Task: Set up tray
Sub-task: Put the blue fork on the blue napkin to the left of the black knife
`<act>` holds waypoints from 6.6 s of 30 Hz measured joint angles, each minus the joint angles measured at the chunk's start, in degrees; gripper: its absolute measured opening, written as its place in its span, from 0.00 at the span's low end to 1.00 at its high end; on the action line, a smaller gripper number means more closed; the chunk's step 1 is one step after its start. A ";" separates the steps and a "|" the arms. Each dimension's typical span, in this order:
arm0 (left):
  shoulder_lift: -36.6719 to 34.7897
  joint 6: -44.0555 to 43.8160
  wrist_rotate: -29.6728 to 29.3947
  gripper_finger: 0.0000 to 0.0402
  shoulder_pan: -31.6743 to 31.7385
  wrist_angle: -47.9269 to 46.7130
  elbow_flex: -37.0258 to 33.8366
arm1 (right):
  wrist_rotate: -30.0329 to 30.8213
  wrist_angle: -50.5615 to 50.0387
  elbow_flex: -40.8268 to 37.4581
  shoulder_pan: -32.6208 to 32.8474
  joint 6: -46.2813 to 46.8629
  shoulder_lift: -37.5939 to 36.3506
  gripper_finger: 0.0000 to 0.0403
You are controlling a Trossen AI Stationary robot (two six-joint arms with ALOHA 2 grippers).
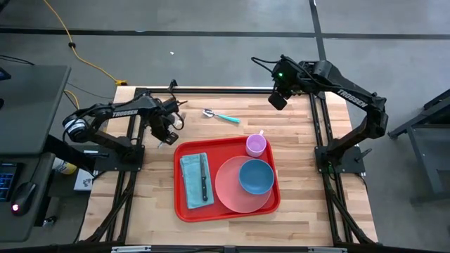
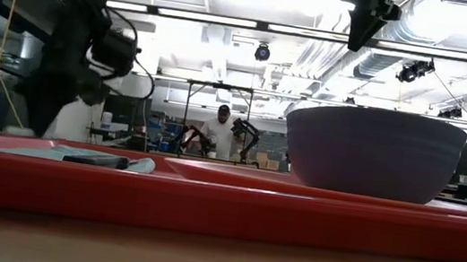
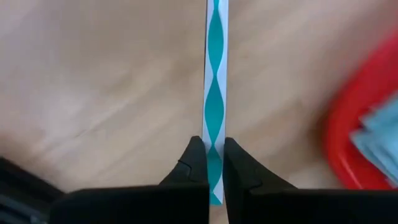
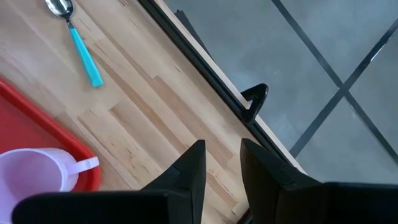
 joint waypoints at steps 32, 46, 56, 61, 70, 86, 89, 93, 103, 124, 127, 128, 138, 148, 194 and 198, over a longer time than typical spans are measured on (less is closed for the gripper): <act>-46.37 -42.08 -2.09 0.08 -36.72 10.29 3.63 | -1.41 0.76 0.00 -1.95 -10.97 -6.25 0.19; -32.20 -68.13 -38.47 0.08 -67.25 13.97 3.62 | -2.76 0.87 0.00 -1.95 -11.60 -6.67 0.19; -18.05 -84.99 -39.55 0.08 -76.53 19.40 3.63 | -3.55 1.78 0.00 -1.95 -12.98 -6.67 0.19; -10.44 -85.21 -39.33 0.08 -76.12 21.84 6.69 | -4.95 3.26 0.00 -1.93 -13.51 -6.67 0.19; 0.12 -85.20 -33.04 0.08 -73.17 3.99 21.30 | -6.48 3.34 -0.02 -1.93 -13.95 -6.67 0.19; 13.42 -84.82 -29.53 0.08 -68.82 -1.48 29.57 | -6.41 1.40 -0.02 -1.93 -14.01 -7.38 0.19; 14.68 -84.98 -28.42 0.08 -68.81 -1.28 29.55 | -6.28 1.51 -0.02 -1.93 -14.26 -7.94 0.19; 15.82 -85.01 -26.96 0.08 -68.81 -0.85 29.57 | -6.18 1.49 -0.02 -1.93 -14.23 -8.86 0.19; 20.77 -84.98 -19.69 0.08 -68.50 -1.91 29.59 | -6.06 1.27 -0.02 -1.93 -13.30 -11.63 0.19; 22.36 -83.61 -23.57 0.08 -65.13 5.57 29.59 | -6.18 -3.80 -0.02 -1.90 -9.69 -14.20 0.19; 22.18 -83.26 -25.55 0.08 -65.18 4.05 29.53 | -6.34 -4.37 -0.02 -1.86 -8.35 -15.56 0.19; 21.63 -83.26 -26.24 0.08 -65.18 3.73 29.48 | -6.33 -4.46 -0.02 -1.86 -8.04 -16.11 0.19; 17.16 -82.01 -32.50 0.08 -70.97 5.31 29.26 | -8.93 -4.39 -0.02 -1.86 -8.15 -21.39 0.19; 17.57 -83.05 -31.00 0.08 -71.31 1.93 29.33 | -11.93 -4.37 -0.02 -1.86 -10.91 -24.47 0.19; 36.89 -84.39 -6.15 0.08 -59.93 -4.60 41.96 | -19.44 -6.14 0.00 -1.89 -27.70 -34.45 0.19; 37.14 -84.65 -6.44 0.08 -60.05 -2.01 41.96 | -19.35 -6.16 0.00 -1.89 -27.88 -34.47 0.19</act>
